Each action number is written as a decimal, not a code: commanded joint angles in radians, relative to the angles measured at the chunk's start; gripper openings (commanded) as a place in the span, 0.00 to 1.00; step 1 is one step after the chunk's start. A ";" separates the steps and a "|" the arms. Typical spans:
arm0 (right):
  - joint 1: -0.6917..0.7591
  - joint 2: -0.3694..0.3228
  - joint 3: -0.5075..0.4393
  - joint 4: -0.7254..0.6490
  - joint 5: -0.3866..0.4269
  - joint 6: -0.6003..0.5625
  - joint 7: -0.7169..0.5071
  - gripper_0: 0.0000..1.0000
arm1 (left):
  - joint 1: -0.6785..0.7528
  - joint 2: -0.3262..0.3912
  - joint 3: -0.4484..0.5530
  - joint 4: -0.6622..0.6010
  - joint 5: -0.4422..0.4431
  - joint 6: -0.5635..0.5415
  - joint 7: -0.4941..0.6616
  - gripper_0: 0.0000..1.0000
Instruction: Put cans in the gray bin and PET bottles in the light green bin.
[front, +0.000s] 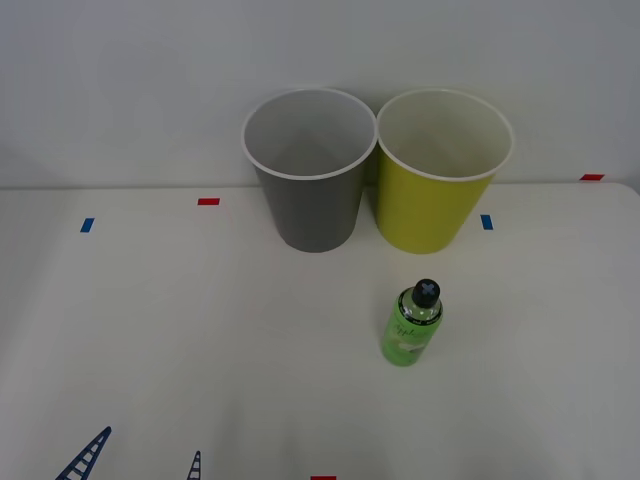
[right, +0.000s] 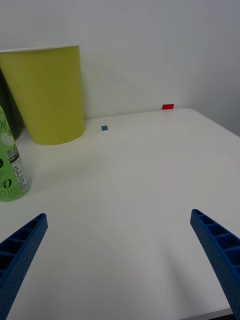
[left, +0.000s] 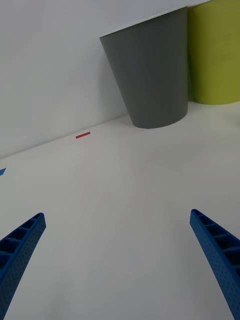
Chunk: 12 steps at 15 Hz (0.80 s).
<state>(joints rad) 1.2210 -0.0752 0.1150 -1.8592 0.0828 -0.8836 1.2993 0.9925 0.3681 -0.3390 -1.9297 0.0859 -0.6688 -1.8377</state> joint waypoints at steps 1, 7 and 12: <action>0.000 0.000 0.000 0.000 0.000 0.000 0.000 1.00 | 0.000 0.000 0.000 0.000 0.000 0.000 0.000 1.00; 0.000 0.000 0.000 0.000 0.000 0.000 0.000 1.00 | 0.000 0.000 0.000 0.000 0.000 0.000 0.000 1.00; 0.000 0.000 0.000 0.000 0.000 0.000 0.000 1.00 | 0.000 0.000 0.000 0.000 0.000 0.000 0.000 1.00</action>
<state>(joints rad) 1.2210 -0.0752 0.1150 -1.8592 0.0828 -0.8836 1.2993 0.9925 0.3681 -0.3390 -1.9297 0.0859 -0.6688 -1.8377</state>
